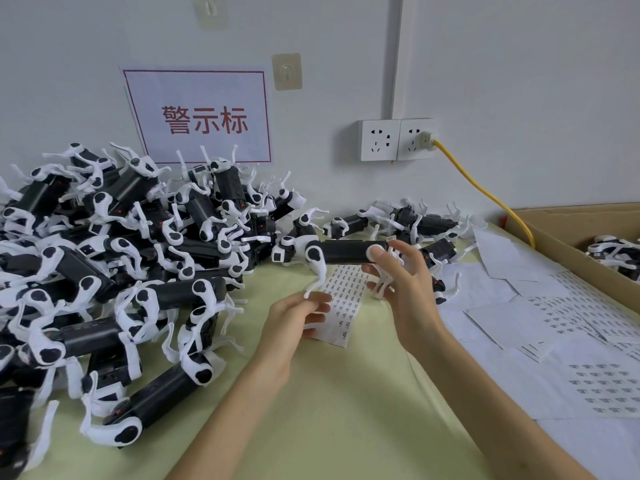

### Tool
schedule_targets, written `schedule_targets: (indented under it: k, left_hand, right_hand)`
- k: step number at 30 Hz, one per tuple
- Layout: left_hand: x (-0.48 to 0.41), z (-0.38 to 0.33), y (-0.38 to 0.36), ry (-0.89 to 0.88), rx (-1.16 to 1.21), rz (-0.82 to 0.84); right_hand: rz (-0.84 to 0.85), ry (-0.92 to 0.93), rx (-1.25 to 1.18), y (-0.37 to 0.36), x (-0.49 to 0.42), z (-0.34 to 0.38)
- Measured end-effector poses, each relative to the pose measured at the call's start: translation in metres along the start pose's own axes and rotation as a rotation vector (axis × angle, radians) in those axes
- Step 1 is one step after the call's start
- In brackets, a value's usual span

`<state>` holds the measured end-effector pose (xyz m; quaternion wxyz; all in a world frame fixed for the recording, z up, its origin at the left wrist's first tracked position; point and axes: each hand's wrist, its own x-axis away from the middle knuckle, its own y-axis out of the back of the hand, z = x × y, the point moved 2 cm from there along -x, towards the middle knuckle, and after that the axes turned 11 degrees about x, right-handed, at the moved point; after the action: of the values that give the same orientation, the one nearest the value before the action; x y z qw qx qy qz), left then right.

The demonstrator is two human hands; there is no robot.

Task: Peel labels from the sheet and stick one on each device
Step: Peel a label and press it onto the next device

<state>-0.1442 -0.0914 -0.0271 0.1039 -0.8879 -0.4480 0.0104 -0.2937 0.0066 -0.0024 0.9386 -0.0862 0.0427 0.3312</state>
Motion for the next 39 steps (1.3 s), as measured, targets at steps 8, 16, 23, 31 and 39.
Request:
schedule_targets:
  k: [8, 16, 23, 31, 39]
  left_hand:
    - [-0.006, -0.007, 0.006, 0.015, 0.458, 0.01]
    - [0.006, -0.009, -0.005, 0.013, 0.138, 0.368]
    - [0.008, -0.009, -0.005, 0.013, 0.098, 0.423]
    - [0.005, -0.008, -0.006, -0.035, 0.221, 0.243]
    - [0.004, -0.007, -0.007, -0.072, 0.271, 0.225]
  right_hand:
    - [0.06, -0.049, -0.07, 0.008, -0.004, 0.005]
    - [0.205, -0.02, 0.061, 0.0, 0.0, 0.004]
    - [0.232, 0.067, 0.117, -0.002, 0.002, 0.006]
    - [-0.178, 0.368, 0.255, 0.009, 0.004, 0.012]
    - [0.354, 0.236, 0.33, -0.011, 0.007, 0.005]
